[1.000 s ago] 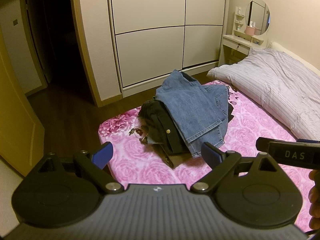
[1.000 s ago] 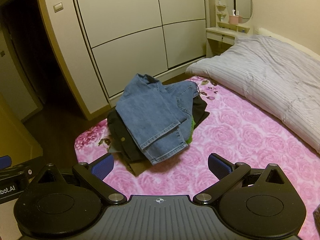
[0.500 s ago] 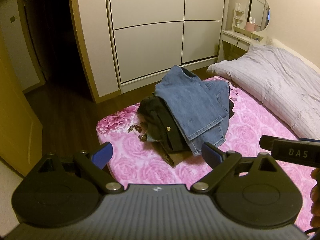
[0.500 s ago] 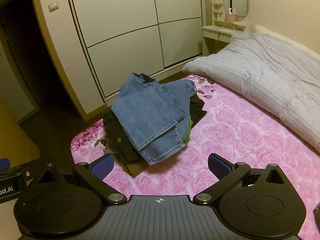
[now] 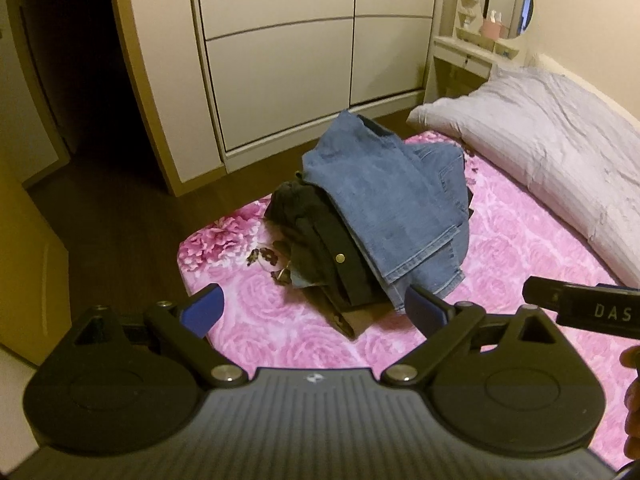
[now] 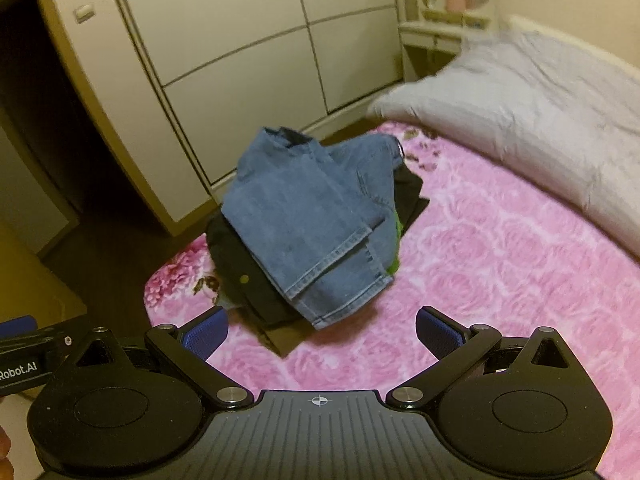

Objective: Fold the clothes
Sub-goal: 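Grasp the blue jeans on the pile with both grippers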

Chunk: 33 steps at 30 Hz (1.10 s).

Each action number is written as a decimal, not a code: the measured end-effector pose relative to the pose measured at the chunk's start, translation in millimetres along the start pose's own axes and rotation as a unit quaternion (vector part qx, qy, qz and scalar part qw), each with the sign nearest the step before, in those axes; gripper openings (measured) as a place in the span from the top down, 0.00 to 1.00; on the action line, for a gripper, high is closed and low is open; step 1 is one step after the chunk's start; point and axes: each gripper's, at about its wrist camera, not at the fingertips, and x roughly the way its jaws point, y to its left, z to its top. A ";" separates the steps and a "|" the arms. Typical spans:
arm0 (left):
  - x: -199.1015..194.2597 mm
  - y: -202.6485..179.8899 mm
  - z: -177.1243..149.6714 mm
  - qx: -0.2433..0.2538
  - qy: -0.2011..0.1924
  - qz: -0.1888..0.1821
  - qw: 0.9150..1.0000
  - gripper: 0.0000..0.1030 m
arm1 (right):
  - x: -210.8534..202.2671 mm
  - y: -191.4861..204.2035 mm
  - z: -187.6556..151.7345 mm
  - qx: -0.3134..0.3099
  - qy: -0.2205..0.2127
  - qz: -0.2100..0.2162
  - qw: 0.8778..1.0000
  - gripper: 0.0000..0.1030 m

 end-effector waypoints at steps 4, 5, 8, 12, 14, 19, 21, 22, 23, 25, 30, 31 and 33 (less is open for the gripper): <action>36.2 5.3 20.0 0.017 0.018 -0.011 1.000 0.07 | 29.3 -4.8 9.6 0.033 0.017 -0.007 0.999 0.01; 46.1 6.2 26.2 0.023 0.022 -0.015 0.999 0.07 | 37.0 -8.1 12.9 0.045 0.019 -0.009 0.999 0.01; 75.8 8.2 42.5 0.035 0.037 -0.027 0.998 0.07 | 61.9 -18.7 23.7 0.082 0.027 -0.015 0.996 0.01; 117.0 13.3 67.6 0.049 0.051 -0.040 0.997 0.08 | 91.4 -32.1 37.8 0.125 0.036 -0.030 0.991 0.01; 137.5 15.6 81.3 0.056 0.055 -0.046 0.996 0.08 | 105.3 -39.3 43.5 0.145 0.038 -0.039 0.988 0.01; 188.2 13.6 119.9 0.075 0.064 -0.066 0.993 0.10 | 139.8 -59.3 54.1 0.204 0.049 -0.044 0.977 0.01; 208.7 9.6 135.0 0.083 0.067 -0.072 0.992 0.11 | 154.0 -66.7 59.2 0.229 0.053 -0.045 0.971 0.05; 219.4 6.6 142.5 0.088 0.067 -0.074 0.991 0.11 | 161.1 -70.7 61.9 0.241 0.054 -0.045 0.968 0.07; 229.5 3.6 149.3 0.093 0.068 -0.076 0.990 0.11 | 168.3 -74.9 64.3 0.254 0.055 -0.044 0.965 0.10; 250.0 -1.9 163.1 0.100 0.070 -0.079 0.989 0.11 | 182.8 -83.2 69.2 0.281 0.058 -0.043 0.957 0.10; 303.6 -16.2 200.8 0.114 0.072 -0.089 0.987 0.11 | 220.6 -103.1 83.0 0.333 0.050 -0.039 0.941 0.10; 313.8 -19.0 208.2 0.115 0.072 -0.089 0.987 0.11 | 227.6 -107.3 85.6 0.342 0.048 -0.039 0.938 0.10; 334.9 -25.2 223.8 0.116 0.071 -0.091 0.986 0.11 | 245.3 -118.3 90.2 0.367 0.042 -0.033 0.929 0.10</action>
